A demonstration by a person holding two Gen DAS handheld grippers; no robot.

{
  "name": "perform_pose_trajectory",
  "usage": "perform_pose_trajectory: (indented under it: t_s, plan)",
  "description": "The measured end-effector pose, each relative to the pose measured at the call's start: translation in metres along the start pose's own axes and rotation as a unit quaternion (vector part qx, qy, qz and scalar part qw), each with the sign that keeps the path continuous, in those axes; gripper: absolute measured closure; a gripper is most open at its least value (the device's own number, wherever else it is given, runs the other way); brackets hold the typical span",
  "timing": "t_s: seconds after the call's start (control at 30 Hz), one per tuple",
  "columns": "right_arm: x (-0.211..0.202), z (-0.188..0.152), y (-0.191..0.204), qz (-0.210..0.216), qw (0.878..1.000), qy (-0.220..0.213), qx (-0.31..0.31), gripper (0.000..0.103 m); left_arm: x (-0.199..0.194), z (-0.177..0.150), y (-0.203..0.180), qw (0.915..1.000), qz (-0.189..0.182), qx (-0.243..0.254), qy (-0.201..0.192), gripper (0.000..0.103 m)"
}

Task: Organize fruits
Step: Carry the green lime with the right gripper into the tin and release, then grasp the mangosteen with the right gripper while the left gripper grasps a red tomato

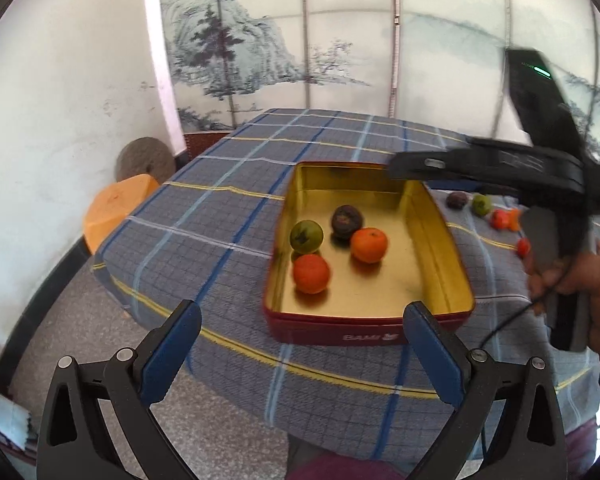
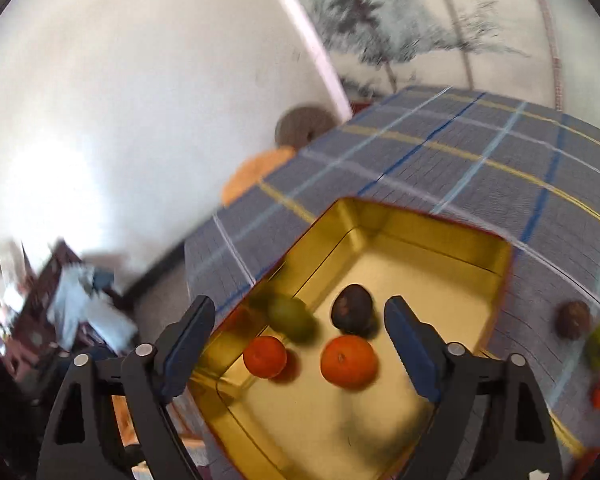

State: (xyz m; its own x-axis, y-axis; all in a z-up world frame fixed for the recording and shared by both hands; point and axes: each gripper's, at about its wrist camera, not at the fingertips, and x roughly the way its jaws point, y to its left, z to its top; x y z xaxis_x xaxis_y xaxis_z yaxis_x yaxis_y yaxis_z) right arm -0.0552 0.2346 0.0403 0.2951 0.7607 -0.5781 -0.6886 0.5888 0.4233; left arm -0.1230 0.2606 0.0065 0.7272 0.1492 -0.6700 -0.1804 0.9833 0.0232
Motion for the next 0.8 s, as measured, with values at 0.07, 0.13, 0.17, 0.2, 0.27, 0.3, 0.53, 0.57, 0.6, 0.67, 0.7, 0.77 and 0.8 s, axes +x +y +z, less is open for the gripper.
perform_pose_trajectory:
  t_s: [0.07, 0.13, 0.17, 0.2, 0.27, 0.3, 0.53, 0.57, 0.6, 0.67, 0.7, 0.77, 0.8]
  plan:
    - [-0.026, -0.014, -0.006, -0.011, 1.000, -0.017, -0.002, 0.018, -0.001, 0.001, -0.006, 0.9999, -0.014, 0.007, -0.006, 0.002]
    - [-0.062, -0.039, -0.016, -0.045, 0.998, -0.037, -0.010, 0.018, -0.003, 0.002, -0.014, 0.9994, -0.029, 0.017, -0.010, 0.002]
    - [-0.077, -0.050, -0.021, -0.062, 0.997, -0.044, -0.013, 0.017, -0.004, 0.002, -0.018, 0.9991, -0.035, 0.021, -0.012, 0.002]
    - [-0.098, -0.066, -0.031, -0.091, 0.995, -0.048, -0.015, 0.014, -0.005, 0.003, -0.022, 0.9987, -0.042, 0.026, -0.015, 0.002]
    - [-0.122, -0.086, -0.049, -0.136, 0.990, -0.044, -0.012, 0.008, -0.006, 0.005, -0.033, 0.9976, -0.057, 0.036, -0.019, 0.002]
    - [-0.136, -0.098, -0.065, -0.173, 0.984, -0.031, -0.008, 0.008, -0.005, 0.006, -0.037, 0.9970, -0.064, 0.039, -0.019, 0.002]
    - [-0.151, -0.114, -0.107, -0.233, 0.972, 0.020, -0.009, 0.016, 0.001, 0.011, -0.080, 0.9910, -0.114, 0.068, 0.017, 0.002]
    - [-0.148, -0.113, -0.108, -0.224, 0.974, 0.022, -0.010, 0.018, -0.001, 0.012, -0.085, 0.9901, -0.120, 0.071, 0.018, 0.002]
    - [-0.143, -0.112, -0.110, -0.220, 0.975, 0.025, -0.010, 0.021, -0.002, 0.012, -0.087, 0.9897, -0.121, 0.074, 0.019, 0.002]
    - [-0.135, -0.114, -0.115, -0.215, 0.976, 0.036, -0.014, 0.026, -0.004, 0.013, -0.096, 0.9889, -0.120, 0.086, 0.018, 0.002]
    - [-0.130, -0.114, -0.117, -0.213, 0.976, 0.040, -0.016, 0.031, -0.004, 0.015, -0.100, 0.9886, -0.118, 0.092, 0.018, 0.002]
    - [-0.121, -0.113, -0.121, -0.207, 0.977, 0.044, -0.016, 0.035, -0.003, 0.020, -0.111, 0.9872, -0.120, 0.103, 0.019, 0.002]
    - [-0.115, -0.112, -0.123, -0.201, 0.978, 0.049, -0.018, 0.037, -0.002, 0.022, -0.115, 0.9865, -0.123, 0.106, 0.020, 0.002]
